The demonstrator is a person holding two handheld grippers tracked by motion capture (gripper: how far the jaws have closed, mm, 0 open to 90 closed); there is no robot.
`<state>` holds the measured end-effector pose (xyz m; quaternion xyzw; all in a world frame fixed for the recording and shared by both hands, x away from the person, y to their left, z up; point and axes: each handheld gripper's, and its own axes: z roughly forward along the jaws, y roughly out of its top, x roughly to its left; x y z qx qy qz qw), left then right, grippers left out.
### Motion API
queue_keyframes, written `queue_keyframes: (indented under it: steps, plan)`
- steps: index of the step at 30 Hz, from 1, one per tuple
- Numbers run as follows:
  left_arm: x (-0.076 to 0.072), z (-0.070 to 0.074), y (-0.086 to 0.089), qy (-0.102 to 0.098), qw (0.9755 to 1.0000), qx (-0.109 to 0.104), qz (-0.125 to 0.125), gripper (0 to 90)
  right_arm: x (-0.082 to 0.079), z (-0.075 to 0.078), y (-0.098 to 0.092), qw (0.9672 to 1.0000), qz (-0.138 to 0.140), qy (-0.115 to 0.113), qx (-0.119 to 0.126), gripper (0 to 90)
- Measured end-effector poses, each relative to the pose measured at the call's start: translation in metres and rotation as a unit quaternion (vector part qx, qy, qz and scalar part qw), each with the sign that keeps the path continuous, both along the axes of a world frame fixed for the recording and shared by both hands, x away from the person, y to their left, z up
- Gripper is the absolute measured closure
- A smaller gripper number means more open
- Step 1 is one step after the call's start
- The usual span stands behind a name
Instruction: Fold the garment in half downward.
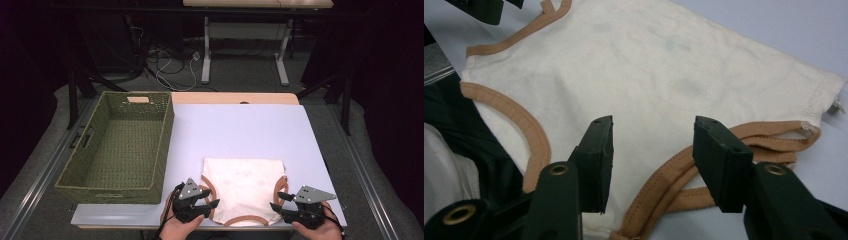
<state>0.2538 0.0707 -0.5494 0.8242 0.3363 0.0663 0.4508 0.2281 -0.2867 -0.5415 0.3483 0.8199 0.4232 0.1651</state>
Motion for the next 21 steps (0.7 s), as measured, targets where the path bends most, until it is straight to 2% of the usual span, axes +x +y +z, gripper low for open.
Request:
queue_keyframes:
  steps: [7, 10, 14, 17, 21]
  plan:
    - [0.006, -0.006, 0.002, -0.009, 0.9998, 0.003, 0.017, 36.6, 0.005, -0.004, 0.001, 0.9999, -0.001, -0.007, -0.013, 43.8]
    - [0.01, -0.008, 0.005, -0.012, 0.9995, -0.002, 0.028, 32.0, 0.009, -0.005, 0.001, 0.9999, -0.002, -0.011, -0.001, 42.2]
    - [0.014, -0.01, 0.008, -0.006, 0.9992, -0.011, 0.037, 30.9, 0.013, -0.005, -0.001, 0.9998, -0.006, -0.013, 0.013, 41.3]
    - [0.015, -0.011, 0.01, 0.005, 0.9988, -0.021, 0.045, 31.1, 0.015, -0.005, -0.003, 0.9999, -0.006, -0.013, 0.008, 39.6]
    - [0.016, -0.011, 0.014, 0.002, 0.9982, -0.022, 0.055, 33.7, 0.017, -0.007, -0.006, 0.9996, -0.018, -0.004, 0.019, 38.1]
